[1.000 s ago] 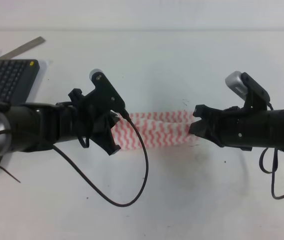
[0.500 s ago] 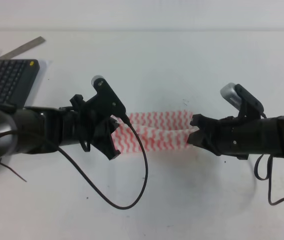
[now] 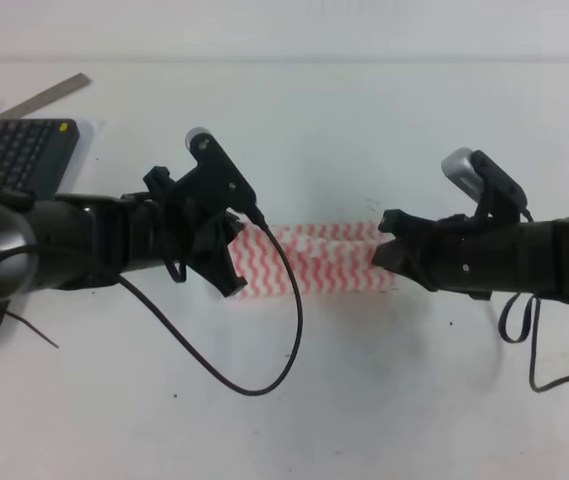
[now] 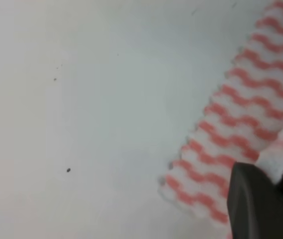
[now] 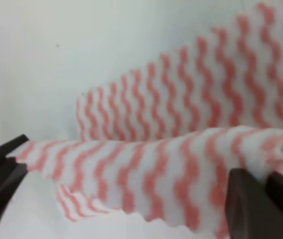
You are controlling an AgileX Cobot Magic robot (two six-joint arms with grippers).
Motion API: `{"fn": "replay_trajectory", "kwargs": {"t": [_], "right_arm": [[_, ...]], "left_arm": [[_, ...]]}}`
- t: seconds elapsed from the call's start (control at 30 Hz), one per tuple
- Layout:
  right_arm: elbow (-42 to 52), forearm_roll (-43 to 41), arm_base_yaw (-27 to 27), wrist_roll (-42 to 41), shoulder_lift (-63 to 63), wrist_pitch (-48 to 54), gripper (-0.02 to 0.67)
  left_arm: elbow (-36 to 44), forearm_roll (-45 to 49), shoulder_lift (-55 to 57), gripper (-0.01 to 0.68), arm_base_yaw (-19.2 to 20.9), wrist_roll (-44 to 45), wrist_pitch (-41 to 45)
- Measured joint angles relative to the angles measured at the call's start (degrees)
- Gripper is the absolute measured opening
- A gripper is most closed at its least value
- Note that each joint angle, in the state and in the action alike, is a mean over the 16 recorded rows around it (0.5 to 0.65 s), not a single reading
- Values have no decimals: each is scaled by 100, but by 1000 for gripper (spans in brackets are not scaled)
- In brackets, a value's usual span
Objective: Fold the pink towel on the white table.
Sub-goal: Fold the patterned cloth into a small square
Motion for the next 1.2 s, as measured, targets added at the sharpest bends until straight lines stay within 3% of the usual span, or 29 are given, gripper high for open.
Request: {"fn": "replay_trajectory", "kwargs": {"t": [1.2], "right_arm": [[-370, -2, -4, -7, 375, -83, -15]], "left_arm": [[-388, -2, 517, -2, -1, -56, -109]]}}
